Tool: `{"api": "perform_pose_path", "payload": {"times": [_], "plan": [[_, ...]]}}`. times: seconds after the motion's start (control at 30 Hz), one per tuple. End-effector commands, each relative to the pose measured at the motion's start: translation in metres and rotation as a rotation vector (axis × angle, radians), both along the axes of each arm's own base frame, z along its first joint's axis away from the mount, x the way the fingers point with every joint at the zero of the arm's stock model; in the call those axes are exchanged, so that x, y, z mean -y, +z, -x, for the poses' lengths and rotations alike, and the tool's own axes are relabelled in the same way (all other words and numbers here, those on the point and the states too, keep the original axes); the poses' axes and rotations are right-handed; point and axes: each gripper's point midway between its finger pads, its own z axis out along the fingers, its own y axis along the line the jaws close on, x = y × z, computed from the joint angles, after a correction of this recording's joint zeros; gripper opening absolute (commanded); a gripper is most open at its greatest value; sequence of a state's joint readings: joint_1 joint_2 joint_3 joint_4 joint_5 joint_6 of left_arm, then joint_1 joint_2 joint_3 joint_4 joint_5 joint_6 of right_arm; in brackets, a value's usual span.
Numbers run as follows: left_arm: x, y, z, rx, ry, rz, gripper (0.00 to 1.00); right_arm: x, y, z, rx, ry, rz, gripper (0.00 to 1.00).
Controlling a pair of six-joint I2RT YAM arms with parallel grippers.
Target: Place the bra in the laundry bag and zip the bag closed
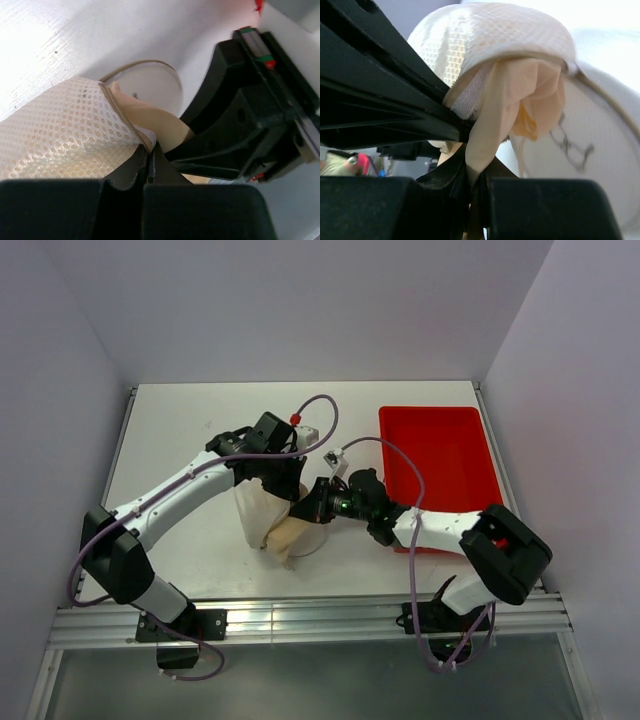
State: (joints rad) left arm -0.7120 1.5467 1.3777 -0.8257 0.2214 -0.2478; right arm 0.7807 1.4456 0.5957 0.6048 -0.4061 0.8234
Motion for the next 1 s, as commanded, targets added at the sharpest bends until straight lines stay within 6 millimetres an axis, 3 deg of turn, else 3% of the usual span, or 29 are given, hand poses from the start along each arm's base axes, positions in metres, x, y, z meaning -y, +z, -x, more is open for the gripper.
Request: {"api": "perform_pose_path", "payload": {"times": [0.0, 0.03, 0.2, 0.23, 0.27, 0.3, 0.53, 0.73, 0.87, 0.97], "plan": [[0.021, 0.022, 0.016, 0.004, -0.113, 0.133, 0.00, -0.019, 0.049, 0.007, 0.124, 0.109, -0.221, 0.00], [0.022, 0.024, 0.018, 0.003, -0.120, 0.146, 0.00, -0.021, 0.044, 0.004, 0.109, 0.096, -0.228, 0.00], [0.026, 0.042, 0.030, 0.002, -0.155, 0.219, 0.00, -0.020, 0.056, -0.002, 0.094, 0.048, -0.381, 0.00], [0.027, 0.047, 0.034, 0.001, -0.163, 0.237, 0.00, -0.017, 0.046, -0.004, 0.070, 0.031, -0.388, 0.00], [0.027, 0.049, 0.036, -0.004, -0.167, 0.250, 0.00, -0.013, 0.060, -0.006, 0.078, 0.012, -0.460, 0.00], [0.029, 0.051, 0.038, -0.008, -0.175, 0.267, 0.00, -0.011, 0.058, -0.007, 0.064, 0.000, -0.479, 0.00], [0.026, 0.039, 0.067, -0.091, -0.216, 0.323, 0.00, 0.002, 0.072, -0.027, 0.029, -0.130, -0.597, 0.00], [0.012, 0.029, 0.075, -0.091, -0.194, 0.288, 0.00, 0.008, 0.095, -0.029, 0.026, -0.131, -0.682, 0.00], [0.015, 0.036, 0.081, -0.098, -0.212, 0.330, 0.00, 0.009, 0.105, -0.032, -0.059, -0.121, -0.793, 0.00], [0.014, 0.026, 0.084, -0.118, -0.208, 0.317, 0.00, 0.008, 0.114, -0.038, -0.070, -0.136, -0.828, 0.00]]}}
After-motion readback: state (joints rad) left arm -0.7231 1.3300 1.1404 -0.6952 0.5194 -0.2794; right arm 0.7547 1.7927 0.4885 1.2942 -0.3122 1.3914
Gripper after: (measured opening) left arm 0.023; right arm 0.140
